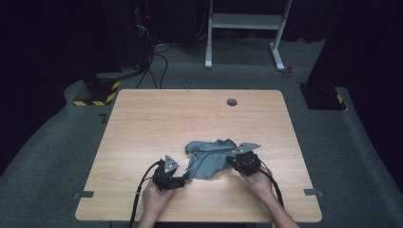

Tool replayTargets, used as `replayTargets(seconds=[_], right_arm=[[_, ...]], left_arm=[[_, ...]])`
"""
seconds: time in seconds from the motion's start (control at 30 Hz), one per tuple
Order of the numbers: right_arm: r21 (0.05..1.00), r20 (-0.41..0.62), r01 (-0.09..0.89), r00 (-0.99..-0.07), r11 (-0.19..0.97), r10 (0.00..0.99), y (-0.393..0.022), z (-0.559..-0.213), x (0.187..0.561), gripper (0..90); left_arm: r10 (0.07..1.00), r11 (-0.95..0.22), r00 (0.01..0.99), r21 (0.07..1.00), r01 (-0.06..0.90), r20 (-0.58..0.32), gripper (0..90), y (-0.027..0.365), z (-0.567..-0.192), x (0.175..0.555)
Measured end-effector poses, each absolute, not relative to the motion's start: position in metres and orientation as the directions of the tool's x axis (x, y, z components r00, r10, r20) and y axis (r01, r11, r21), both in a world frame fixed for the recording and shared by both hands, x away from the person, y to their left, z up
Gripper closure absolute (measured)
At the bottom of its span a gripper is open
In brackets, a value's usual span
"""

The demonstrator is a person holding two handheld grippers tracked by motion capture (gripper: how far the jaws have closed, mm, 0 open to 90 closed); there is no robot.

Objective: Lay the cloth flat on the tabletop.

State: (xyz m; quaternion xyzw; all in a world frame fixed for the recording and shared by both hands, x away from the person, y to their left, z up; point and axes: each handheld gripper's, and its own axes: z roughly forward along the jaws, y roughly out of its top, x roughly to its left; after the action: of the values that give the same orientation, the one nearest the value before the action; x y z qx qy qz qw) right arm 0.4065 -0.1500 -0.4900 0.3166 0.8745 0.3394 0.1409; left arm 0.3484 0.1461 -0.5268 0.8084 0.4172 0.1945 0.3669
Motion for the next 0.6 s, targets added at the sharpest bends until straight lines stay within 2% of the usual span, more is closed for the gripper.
replayTargets(seconds=[0.13,0.23,0.4,0.6], right_arm=[[0.636,-0.037,0.512,-0.727,0.578,0.685,-0.133,-0.508,0.430,79.6],[0.661,-0.025,0.516,-0.711,0.545,0.703,-0.131,-0.508,0.433,75.8],[0.737,-0.065,0.419,-0.737,0.530,0.673,-0.144,-0.489,0.401,77.7],[0.730,-0.108,0.375,-0.762,0.571,0.639,-0.145,-0.498,0.383,75.8]], left_arm=[[0.816,-0.386,0.578,0.755,0.530,0.012,33.0,0.146,-0.527,0.348],[0.816,-0.386,0.578,0.755,0.530,0.011,33.0,0.146,-0.527,0.348],[0.816,-0.387,0.578,0.754,0.530,0.011,33.0,0.146,-0.527,0.348],[0.816,-0.386,0.579,0.754,0.531,0.011,32.9,0.146,-0.527,0.348]])
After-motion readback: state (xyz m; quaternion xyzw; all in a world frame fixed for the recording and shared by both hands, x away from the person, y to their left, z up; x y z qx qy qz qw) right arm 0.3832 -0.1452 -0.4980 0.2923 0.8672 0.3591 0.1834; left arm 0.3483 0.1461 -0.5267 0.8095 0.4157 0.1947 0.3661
